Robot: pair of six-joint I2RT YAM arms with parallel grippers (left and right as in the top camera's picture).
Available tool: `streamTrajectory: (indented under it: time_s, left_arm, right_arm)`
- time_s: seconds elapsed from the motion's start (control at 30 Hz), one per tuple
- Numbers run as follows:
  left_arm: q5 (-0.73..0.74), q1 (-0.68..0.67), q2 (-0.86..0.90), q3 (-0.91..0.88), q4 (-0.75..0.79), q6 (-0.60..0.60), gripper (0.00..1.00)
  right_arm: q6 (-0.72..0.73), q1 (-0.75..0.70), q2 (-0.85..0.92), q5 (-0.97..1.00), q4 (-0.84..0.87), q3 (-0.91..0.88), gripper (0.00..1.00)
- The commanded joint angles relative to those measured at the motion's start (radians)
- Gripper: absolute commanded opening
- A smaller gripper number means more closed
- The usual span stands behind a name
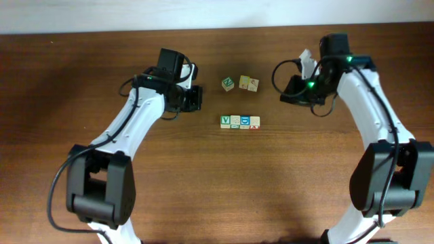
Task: Rotate 4 blocks
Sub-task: 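Lower both grippers to either end of the four-block row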
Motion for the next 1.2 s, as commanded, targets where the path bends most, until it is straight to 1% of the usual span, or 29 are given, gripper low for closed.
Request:
streamTrajectory:
  time_s: [0.0, 0.03, 0.07, 0.17, 0.3, 0.37, 0.5, 0.7, 0.73, 0.83, 1.0, 1.17]
  left_arm:
    - [0.026, -0.042, 0.080, -0.005, 0.018, -0.012, 0.00]
    - [0.026, -0.050, 0.106, -0.005, 0.032, 0.008, 0.00]
    - [0.026, -0.051, 0.119, -0.005, 0.032, 0.007, 0.00]
    - [0.027, -0.051, 0.135, -0.005, 0.037, 0.005, 0.00]
    - [0.060, -0.085, 0.140, -0.005, 0.048, -0.016, 0.00]
    - [0.059, -0.109, 0.146, -0.005, 0.053, -0.021, 0.00]
    - [0.049, -0.114, 0.182, -0.004, 0.066, -0.082, 0.00]
    - [0.056, -0.116, 0.187, -0.004, 0.072, -0.092, 0.00]
    - [0.053, -0.117, 0.187, -0.005, 0.071, -0.110, 0.00]
    - [0.053, -0.117, 0.187, -0.005, 0.068, -0.111, 0.00]
    - [0.053, -0.117, 0.187, -0.005, 0.067, -0.111, 0.00]
    - [0.056, -0.117, 0.187, -0.005, 0.067, -0.110, 0.00]
  right_arm:
    - [0.057, 0.009, 0.003, -0.066, 0.150, -0.168, 0.10]
    - [0.109, 0.010, 0.003, -0.066, 0.216, -0.223, 0.06]
    - [0.123, 0.013, 0.003, -0.069, 0.253, -0.257, 0.05]
    - [0.145, 0.044, 0.006, -0.062, 0.293, -0.280, 0.04]
    - [0.225, 0.080, 0.054, -0.017, 0.326, -0.280, 0.04]
    - [0.227, 0.080, 0.074, -0.017, 0.330, -0.280, 0.04]
    - [0.227, 0.080, 0.084, -0.017, 0.335, -0.280, 0.04]
    - [0.227, 0.080, 0.084, -0.017, 0.335, -0.280, 0.04]
    - [0.227, 0.080, 0.084, -0.017, 0.335, -0.280, 0.04]
    - [0.254, 0.100, 0.085, -0.017, 0.328, -0.283, 0.04]
    - [0.257, 0.141, 0.087, 0.018, 0.337, -0.283, 0.04]
    - [0.256, 0.146, 0.104, 0.013, 0.354, -0.283, 0.04]
